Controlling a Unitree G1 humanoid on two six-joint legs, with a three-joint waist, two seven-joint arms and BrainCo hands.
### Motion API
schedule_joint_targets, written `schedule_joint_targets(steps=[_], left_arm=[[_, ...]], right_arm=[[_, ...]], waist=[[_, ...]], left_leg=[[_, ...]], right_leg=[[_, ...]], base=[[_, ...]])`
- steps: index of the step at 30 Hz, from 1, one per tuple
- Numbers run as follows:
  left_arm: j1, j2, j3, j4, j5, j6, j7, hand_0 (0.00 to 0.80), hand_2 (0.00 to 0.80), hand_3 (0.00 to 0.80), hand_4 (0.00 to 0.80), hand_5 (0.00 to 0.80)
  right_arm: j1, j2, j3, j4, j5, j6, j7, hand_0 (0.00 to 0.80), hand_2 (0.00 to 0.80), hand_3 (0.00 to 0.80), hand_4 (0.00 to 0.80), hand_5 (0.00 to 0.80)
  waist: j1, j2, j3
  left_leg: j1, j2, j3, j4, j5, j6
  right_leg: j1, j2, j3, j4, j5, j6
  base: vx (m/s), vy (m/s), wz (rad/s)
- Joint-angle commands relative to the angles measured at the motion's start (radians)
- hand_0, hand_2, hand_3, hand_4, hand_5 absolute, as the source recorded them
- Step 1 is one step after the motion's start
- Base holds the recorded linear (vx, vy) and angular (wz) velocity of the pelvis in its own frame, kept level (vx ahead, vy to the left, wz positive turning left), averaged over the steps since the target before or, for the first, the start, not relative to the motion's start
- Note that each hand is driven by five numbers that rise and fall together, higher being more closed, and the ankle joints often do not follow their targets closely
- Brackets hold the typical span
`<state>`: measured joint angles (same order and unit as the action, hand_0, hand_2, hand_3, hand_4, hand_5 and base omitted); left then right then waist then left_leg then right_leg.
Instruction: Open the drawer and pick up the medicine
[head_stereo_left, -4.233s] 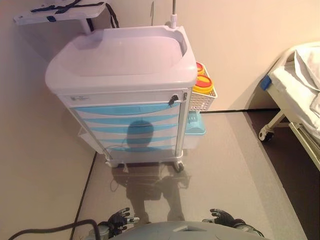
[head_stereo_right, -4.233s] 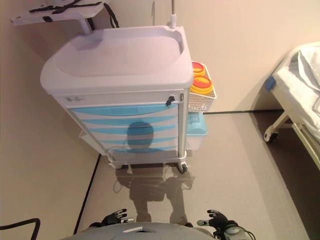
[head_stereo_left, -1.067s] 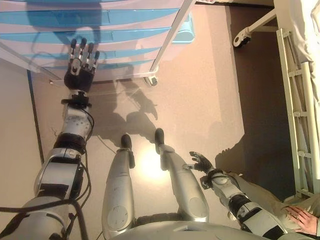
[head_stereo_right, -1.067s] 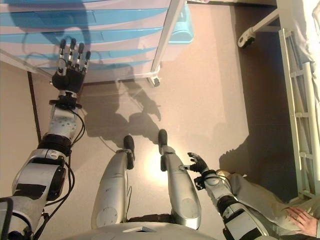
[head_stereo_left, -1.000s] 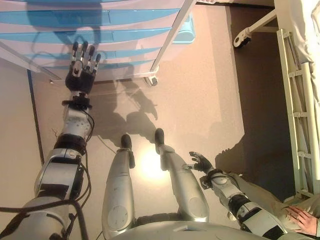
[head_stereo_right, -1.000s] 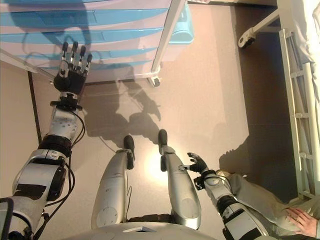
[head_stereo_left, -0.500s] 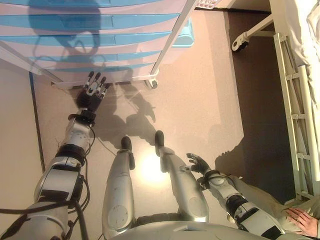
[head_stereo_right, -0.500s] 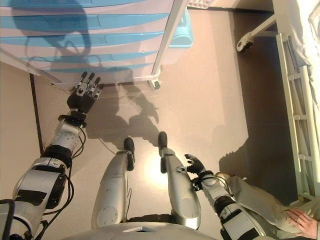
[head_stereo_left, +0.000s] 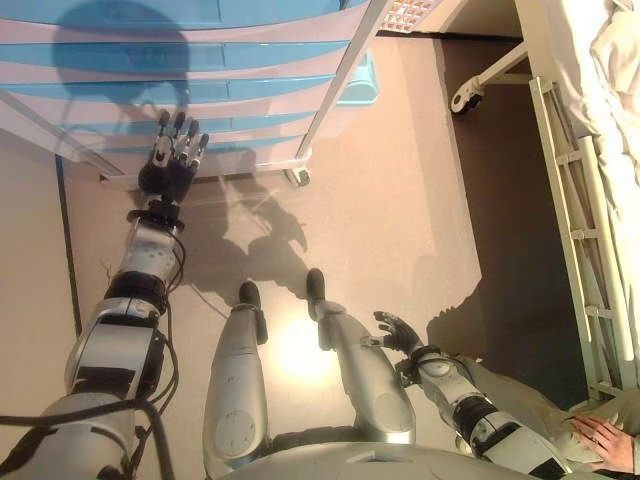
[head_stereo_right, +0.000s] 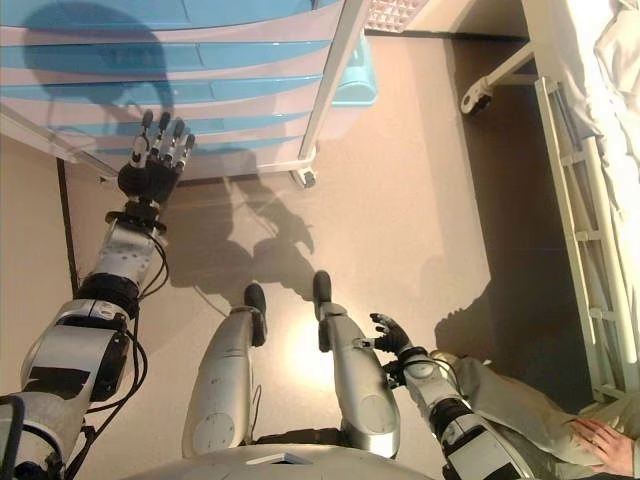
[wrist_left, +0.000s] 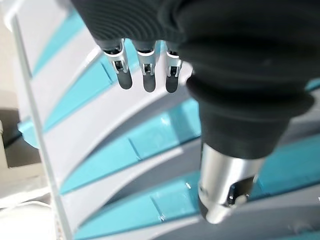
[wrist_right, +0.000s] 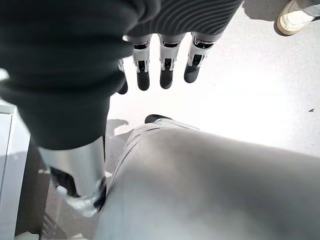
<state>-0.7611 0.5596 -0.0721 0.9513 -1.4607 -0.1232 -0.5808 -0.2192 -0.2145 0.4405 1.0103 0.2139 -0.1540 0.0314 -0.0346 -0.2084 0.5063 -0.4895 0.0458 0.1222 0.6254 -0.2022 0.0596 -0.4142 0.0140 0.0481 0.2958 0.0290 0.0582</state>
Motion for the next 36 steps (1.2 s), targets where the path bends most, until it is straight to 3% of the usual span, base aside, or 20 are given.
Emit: schedule_joint_targets(steps=[1,10,16,17,18,19,21,22,29,30,31,32,33,34,36], left_arm=[[-0.004,0.034,0.051,-0.074,-0.057,0.009,-0.027,0.0,0.0,0.0,0.0,0.0],[-0.041,0.056,0.049,-0.16,-0.075,-0.001,-0.045,0.0,0.0,0.0,0.0,0.0],[-0.066,0.058,0.048,-0.258,-0.112,-0.014,-0.141,0.0,0.0,0.0,0.0,0.0],[-0.066,0.06,0.047,-0.276,-0.119,-0.013,-0.159,0.104,0.104,0.104,0.104,0.104],[-0.066,0.058,0.048,-0.294,-0.126,-0.016,-0.172,0.129,0.129,0.129,0.129,0.129],[-0.064,0.054,0.048,-0.316,-0.131,-0.022,-0.191,0.398,0.398,0.398,0.398,0.398],[-0.063,0.049,0.046,-0.355,-0.145,-0.042,-0.212,0.574,0.574,0.574,0.574,0.574],[-0.062,0.048,0.043,-0.372,-0.152,-0.06,-0.225,0.8,0.8,0.8,0.8,0.8],[-0.074,0.034,0.026,-0.484,-0.161,-0.124,-0.23,0.8,0.8,0.8,0.8,0.8],[-0.072,0.034,0.019,-0.496,-0.128,-0.124,-0.195,0.621,0.621,0.621,0.621,0.621],[-0.071,0.033,0.017,-0.498,-0.097,-0.126,-0.174,0.301,0.301,0.301,0.301,0.301],[-0.067,0.034,0.012,-0.499,-0.063,-0.128,-0.151,0.069,0.069,0.069,0.069,0.069],[-0.056,0.032,0.008,-0.5,-0.026,-0.125,-0.119,0.069,0.069,0.069,0.069,0.069],[-0.045,0.031,0.01,-0.501,-0.005,-0.118,-0.099,0.0,0.0,0.0,0.0,0.0],[-0.028,0.037,0.016,-0.496,0.003,-0.104,-0.079,0.0,0.0,0.0,0.0,0.0]], right_arm=[[0.132,-0.014,0.071,-0.03,-0.018,0.011,0.002,0.0,0.0,0.0,0.0,0.0],[0.177,-0.007,0.091,-0.031,-0.032,0.009,0.001,0.0,0.0,0.0,0.0,0.0],[0.198,0.001,0.107,-0.014,-0.042,0.0,-0.002,0.0,0.0,0.0,0.0,0.0],[0.201,-0.001,0.107,-0.011,-0.04,-0.004,0.001,0.0,0.0,0.0,0.0,0.0],[0.204,0.001,0.107,-0.009,-0.044,-0.004,0.001,0.0,0.0,0.0,0.0,0.0],[0.207,0.001,0.108,-0.008,-0.052,-0.004,0.003,0.0,0.0,0.0,0.0,0.0],[0.213,0.0,0.114,-0.006,-0.054,-0.005,0.005,0.0,0.0,0.0,0.0,0.0],[0.218,0.001,0.116,-0.008,-0.056,-0.002,0.004,0.0,0.0,0.0,0.0,0.0],[0.249,0.0,0.131,0.009,-0.06,-0.008,0.014,0.0,0.0,0.0,0.0,0.0],[0.254,-0.002,0.13,0.008,-0.053,-0.009,0.017,0.0,0.0,0.0,0.0,0.0],[0.256,-0.003,0.129,0.008,-0.052,-0.009,0.019,0.0,0.0,0.0,0.0,0.0],[0.261,-0.002,0.127,0.005,-0.052,-0.006,0.019,0.0,0.0,0.0,0.0,0.0],[0.268,0.0,0.123,0.0,-0.055,-0.002,0.02,0.0,0.0,0.0,0.0,0.0],[0.272,0.002,0.12,0.001,-0.055,-0.002,0.019,0.0,0.0,0.0,0.0,0.0],[0.279,0.002,0.117,0.0,-0.054,-0.003,0.019,0.0,0.0,0.0,0.0,0.0]], waist=[[0.002,0.009,-0.035],[0.003,0.006,-0.048],[0.008,0.007,-0.056],[0.01,0.008,-0.055],[0.01,0.007,-0.056],[0.011,0.007,-0.056],[0.013,0.008,-0.057],[0.014,0.007,-0.058],[0.02,-0.001,-0.07],[0.021,-0.002,-0.073],[0.022,-0.002,-0.074],[0.023,-0.002,-0.077],[0.024,-0.002,-0.081],[0.025,-0.001,-0.082],[0.028,0.001,-0.082]], left_leg=[[-0.04,-0.096,0.025,0.054,-0.036,0.027],[-0.007,-0.095,0.026,0.052,-0.036,0.026],[0.016,-0.097,0.023,0.038,-0.037,0.023],[0.021,-0.097,0.022,0.035,-0.035,0.021],[0.028,-0.097,0.021,0.028,-0.035,0.022],[0.034,-0.097,0.02,0.023,-0.033,0.021],[0.045,-0.098,0.018,0.014,-0.033,0.019],[0.05,-0.099,0.017,0.01,-0.033,0.02],[0.082,-0.099,0.004,-0.004,-0.034,0.018],[0.086,-0.1,0.002,-0.005,-0.035,0.017],[0.089,-0.1,0.001,-0.005,-0.036,0.017],[0.094,-0.101,-0.001,-0.01,-0.035,0.018],[0.102,-0.103,-0.002,-0.015,-0.034,0.018],[0.11,-0.106,-0.003,-0.021,-0.035,0.018],[0.119,-0.109,-0.005,-0.026,-0.032,0.019]], right_leg=[[0.104,0.066,-0.011,-0.049,-0.014,-0.012],[0.138,0.072,-0.007,-0.051,-0.014,0.0],[0.153,0.075,-0.006,-0.054,-0.016,0.006],[0.155,0.074,-0.007,-0.055,-0.016,0.007],[0.16,0.075,-0.006,-0.057,-0.015,0.007],[0.163,0.075,-0.005,-0.059,-0.015,0.008],[0.168,0.076,-0.004,-0.06,-0.014,0.01],[0.172,0.076,-0.004,-0.062,-0.013,0.011],[0.198,0.078,-0.002,-0.069,-0.008,0.017],[0.203,0.077,-0.004,-0.069,-0.006,0.019],[0.205,0.076,-0.004,-0.069,-0.006,0.02],[0.209,0.075,-0.004,-0.07,-0.005,0.021],[0.213,0.073,-0.005,-0.07,-0.003,0.024],[0.216,0.072,-0.005,-0.07,-0.002,0.025],[0.223,0.07,-0.005,-0.071,0.0,0.027]], base=[[0.074,0.008,-0.02],[0.066,-0.009,0.0],[0.053,-0.01,0.0],[0.048,-0.013,0.01],[0.047,-0.01,0.01],[0.049,-0.004,0.0],[0.054,-0.004,0.0],[0.067,-0.008,0.02],[0.08,-0.021,0.02],[0.085,-0.024,-0.01],[0.079,-0.023,-0.01],[0.082,-0.016,0.01],[0.099,-0.011,0.02],[0.086,-0.004,0.02],[0.07,0.002,0.02]])
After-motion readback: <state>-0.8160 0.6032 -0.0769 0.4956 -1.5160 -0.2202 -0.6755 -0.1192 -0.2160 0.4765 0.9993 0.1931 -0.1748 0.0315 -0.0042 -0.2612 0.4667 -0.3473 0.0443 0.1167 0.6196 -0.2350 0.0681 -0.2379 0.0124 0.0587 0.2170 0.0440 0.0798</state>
